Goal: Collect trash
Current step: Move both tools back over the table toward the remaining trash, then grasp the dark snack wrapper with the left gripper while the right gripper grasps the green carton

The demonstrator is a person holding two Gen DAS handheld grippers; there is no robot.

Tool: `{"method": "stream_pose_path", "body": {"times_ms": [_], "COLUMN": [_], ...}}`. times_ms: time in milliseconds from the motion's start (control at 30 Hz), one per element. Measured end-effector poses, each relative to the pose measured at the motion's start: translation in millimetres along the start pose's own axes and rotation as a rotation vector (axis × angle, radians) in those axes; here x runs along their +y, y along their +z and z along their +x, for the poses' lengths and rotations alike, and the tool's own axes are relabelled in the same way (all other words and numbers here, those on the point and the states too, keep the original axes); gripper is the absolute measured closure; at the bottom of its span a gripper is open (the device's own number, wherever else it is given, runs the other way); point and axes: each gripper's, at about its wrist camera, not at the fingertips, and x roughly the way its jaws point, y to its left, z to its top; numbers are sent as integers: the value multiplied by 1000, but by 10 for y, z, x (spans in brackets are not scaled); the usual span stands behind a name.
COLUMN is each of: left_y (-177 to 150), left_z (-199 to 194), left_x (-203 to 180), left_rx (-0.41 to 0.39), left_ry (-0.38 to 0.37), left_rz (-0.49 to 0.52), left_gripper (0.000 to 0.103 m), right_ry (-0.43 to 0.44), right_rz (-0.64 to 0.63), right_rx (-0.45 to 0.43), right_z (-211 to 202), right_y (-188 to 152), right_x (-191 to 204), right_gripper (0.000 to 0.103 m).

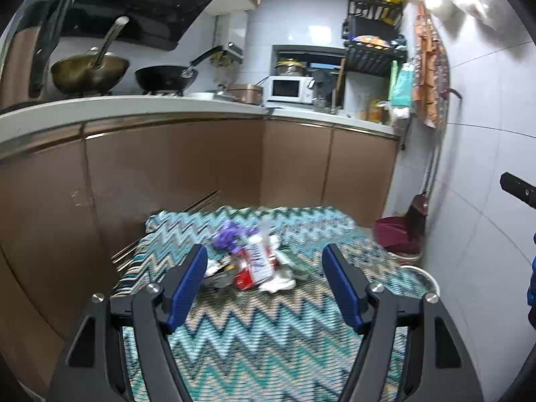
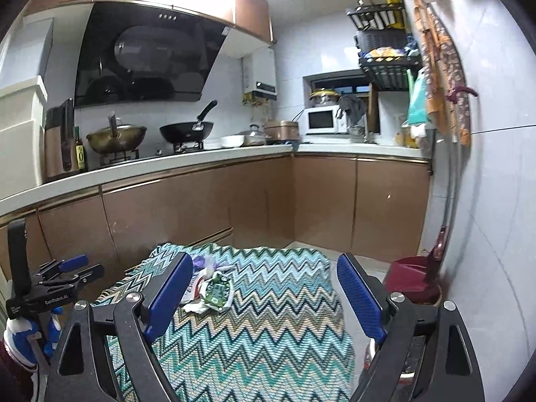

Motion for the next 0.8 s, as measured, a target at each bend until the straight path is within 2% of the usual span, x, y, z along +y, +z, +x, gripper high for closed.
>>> {"method": "stream_pose_path", "body": {"times_ms": [167,433,533,800], "left_y": [-141,-381,-471,-560], "left_z": [232,985,1276,1821], "left_x": [259,505,567,536], "left_rx": [38,186,235,296], "left_ry": [31,36,17,-30], "left_rz": [7,58,78,191], "left_gripper": [32,32,32,32], "right_ry": [47,122,146,189], "right_rz": [-16,-25,-34,-64], "right_rx": [73,247,312,437], "right_z": [469,1390,1713,2438], "right_y": [-71,-396,-525,-784], "right_x": [130,323,393,570], "right_gripper": [16,16,16,16]}}
